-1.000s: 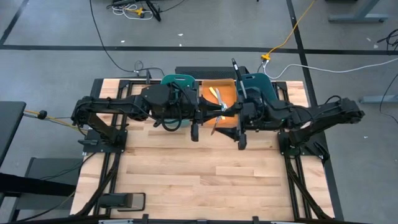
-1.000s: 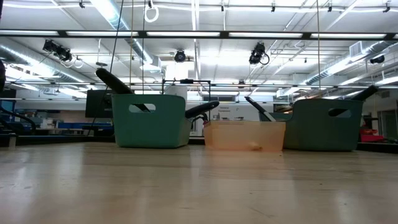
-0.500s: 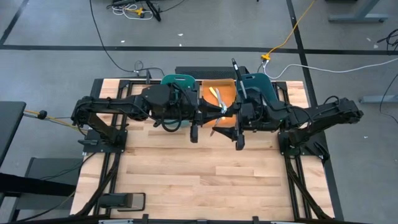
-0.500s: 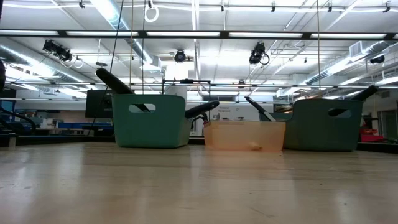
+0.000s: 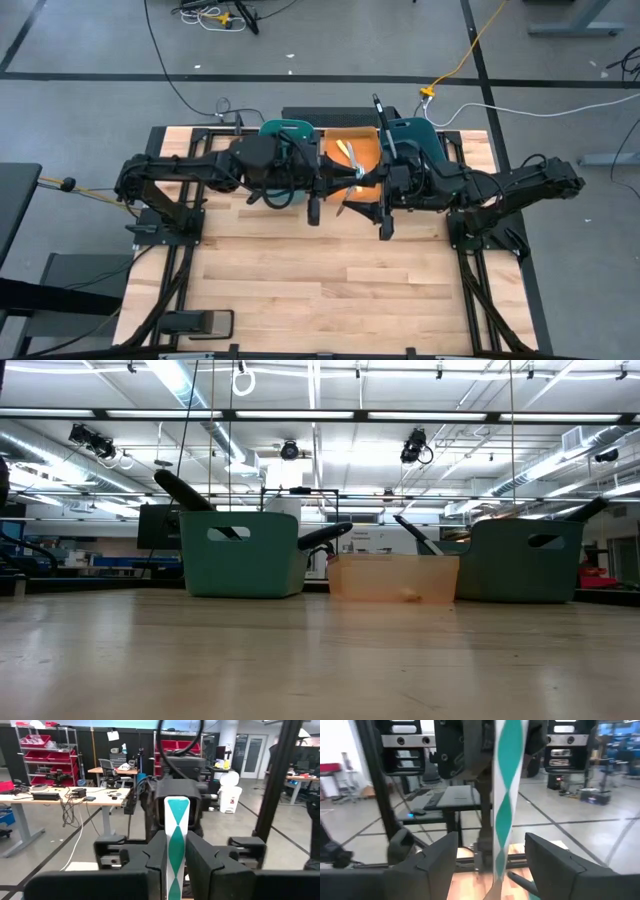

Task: Pick & Place Kitchen Items
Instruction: Put the white patterned table knife into the orange bin

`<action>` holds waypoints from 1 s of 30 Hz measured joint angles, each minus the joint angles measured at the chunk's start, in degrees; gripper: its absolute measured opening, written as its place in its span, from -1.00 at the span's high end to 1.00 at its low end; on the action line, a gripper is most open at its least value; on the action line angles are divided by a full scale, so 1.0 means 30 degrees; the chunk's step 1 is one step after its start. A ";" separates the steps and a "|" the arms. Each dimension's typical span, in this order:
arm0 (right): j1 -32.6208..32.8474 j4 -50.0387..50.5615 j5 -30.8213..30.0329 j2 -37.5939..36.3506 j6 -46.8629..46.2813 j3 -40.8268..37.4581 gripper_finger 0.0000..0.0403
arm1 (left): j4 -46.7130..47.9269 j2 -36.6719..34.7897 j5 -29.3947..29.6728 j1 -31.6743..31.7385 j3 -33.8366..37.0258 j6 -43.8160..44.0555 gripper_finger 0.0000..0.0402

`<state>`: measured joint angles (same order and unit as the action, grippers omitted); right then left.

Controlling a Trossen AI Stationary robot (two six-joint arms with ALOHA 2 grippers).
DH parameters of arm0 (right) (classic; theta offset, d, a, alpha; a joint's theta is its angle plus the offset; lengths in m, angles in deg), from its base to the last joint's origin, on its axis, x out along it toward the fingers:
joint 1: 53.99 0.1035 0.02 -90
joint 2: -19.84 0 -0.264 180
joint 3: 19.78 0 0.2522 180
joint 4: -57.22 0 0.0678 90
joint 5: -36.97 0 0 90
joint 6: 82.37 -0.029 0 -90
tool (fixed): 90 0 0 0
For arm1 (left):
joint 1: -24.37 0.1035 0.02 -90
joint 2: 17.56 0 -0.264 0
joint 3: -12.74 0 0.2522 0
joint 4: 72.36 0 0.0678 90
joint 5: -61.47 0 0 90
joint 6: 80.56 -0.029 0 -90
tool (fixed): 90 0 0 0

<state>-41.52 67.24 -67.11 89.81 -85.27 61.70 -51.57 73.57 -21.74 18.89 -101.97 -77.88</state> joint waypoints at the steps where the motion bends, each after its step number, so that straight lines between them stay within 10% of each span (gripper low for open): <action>1: 0.0000 0.0041 -0.0313 -0.0029 0.0122 0.0000 -0.16 | 0.0000 0.0000 0.0022 0.0063 0.0000 0.0013 0.74; 19: -0.0029 0.3492 -0.3664 -0.2529 0.1188 -0.0007 -0.07 | 0.0032 -0.0114 -0.0675 0.1194 0.0000 0.0451 0.74; 30: -0.0015 0.6714 -0.3515 -0.4872 0.0831 -0.0007 0.37 | 0.1504 0.0015 -0.1005 0.2346 -0.0007 0.1165 0.74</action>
<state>-41.56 87.38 -77.66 75.19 -82.77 61.68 -47.06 73.62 -24.76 25.93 -101.99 -74.39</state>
